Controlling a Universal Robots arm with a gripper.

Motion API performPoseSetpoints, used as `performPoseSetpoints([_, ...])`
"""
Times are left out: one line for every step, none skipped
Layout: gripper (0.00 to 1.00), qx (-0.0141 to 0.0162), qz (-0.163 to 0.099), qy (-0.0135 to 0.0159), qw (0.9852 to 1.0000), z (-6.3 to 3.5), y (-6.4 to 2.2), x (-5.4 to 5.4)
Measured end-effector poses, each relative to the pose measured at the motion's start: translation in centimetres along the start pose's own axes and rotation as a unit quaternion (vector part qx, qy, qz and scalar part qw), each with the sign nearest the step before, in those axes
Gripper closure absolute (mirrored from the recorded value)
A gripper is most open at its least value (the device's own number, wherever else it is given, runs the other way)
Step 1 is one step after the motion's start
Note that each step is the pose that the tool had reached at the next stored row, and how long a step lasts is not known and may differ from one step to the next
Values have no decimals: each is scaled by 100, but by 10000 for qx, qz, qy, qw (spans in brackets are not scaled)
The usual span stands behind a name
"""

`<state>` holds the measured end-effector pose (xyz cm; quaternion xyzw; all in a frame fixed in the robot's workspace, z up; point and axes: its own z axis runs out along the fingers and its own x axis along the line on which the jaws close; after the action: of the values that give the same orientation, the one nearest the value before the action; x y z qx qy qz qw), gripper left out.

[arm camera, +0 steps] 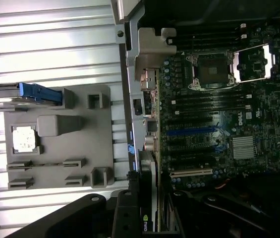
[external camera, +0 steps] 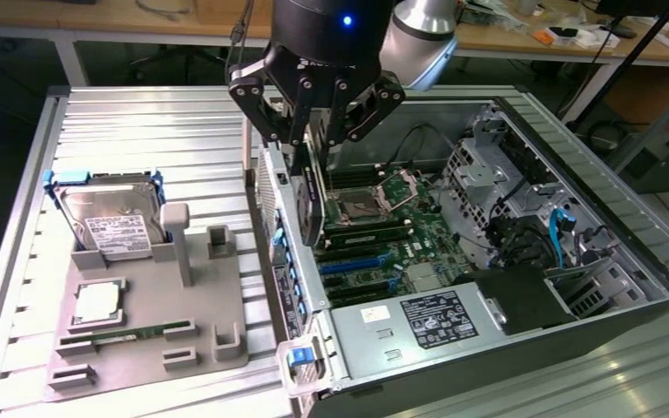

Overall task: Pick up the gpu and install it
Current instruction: 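Pick up the gpu and move the gpu toward the slot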

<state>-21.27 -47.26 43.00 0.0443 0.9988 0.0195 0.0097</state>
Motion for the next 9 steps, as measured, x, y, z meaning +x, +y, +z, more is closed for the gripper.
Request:
performPoseSetpoints([73,0,0,0,10000,0,1,-5])
performPoseSetpoints([73,1,1,0,10000,0,2,-12])
performPoseSetpoints([73,0,0,0,10000,0,2,-20])
performPoseSetpoints([73,0,1,0,10000,0,2,-26])
performPoseSetpoints([73,1,1,0,10000,0,3,-35])
performPoseSetpoints([73,0,1,0,10000,1,4,-41])
performPoseSetpoints([73,1,1,0,10000,1,4,-48])
performPoseSetpoints([73,1,1,0,10000,1,5,-55])
performPoseSetpoints([73,0,1,0,10000,1,6,-64])
